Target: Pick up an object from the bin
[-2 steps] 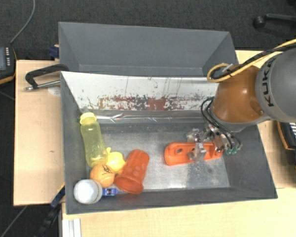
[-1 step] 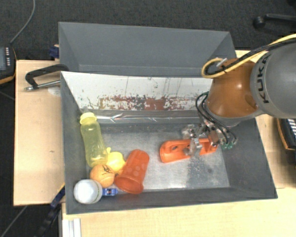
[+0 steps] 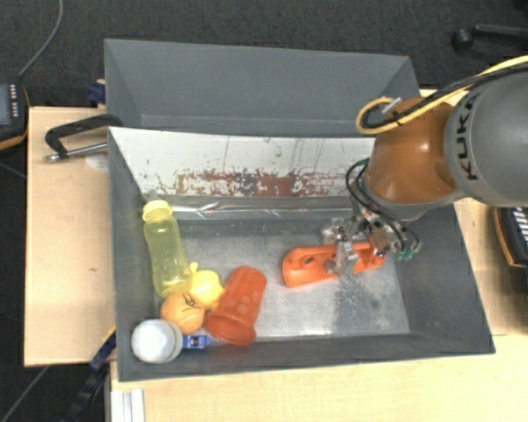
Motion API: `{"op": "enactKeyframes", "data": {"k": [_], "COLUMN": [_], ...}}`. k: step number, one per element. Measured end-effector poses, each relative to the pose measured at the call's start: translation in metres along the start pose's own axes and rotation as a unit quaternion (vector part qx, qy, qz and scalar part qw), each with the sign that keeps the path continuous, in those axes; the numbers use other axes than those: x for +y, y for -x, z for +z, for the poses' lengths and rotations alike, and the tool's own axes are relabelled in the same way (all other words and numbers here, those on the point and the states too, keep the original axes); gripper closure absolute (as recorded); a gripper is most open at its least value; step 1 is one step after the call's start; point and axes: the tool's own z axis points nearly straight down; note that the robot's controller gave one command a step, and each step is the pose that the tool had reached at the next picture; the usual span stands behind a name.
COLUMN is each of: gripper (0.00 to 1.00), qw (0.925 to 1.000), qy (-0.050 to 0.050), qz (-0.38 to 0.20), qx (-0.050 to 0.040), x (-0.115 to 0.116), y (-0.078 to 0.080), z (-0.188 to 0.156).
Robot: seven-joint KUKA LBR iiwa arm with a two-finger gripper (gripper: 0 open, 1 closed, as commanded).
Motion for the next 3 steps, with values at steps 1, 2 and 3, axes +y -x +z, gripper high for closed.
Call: {"op": "enactKeyframes", "data": {"k": [1,2,3], "gripper": [1.00,1.00,1.00], "qw": [0.9999,0.9812,0.9812], "qy": [-0.002,0.000,0.000], "qz": [-0.011,-0.193,-0.193], "qx": [-0.0024,-0.0029,-0.0028], "x": [0.008,0.041,0.041], "y": [0.008,0.016,0.016], "z": [-0.009,-0.072,-0.072]}}
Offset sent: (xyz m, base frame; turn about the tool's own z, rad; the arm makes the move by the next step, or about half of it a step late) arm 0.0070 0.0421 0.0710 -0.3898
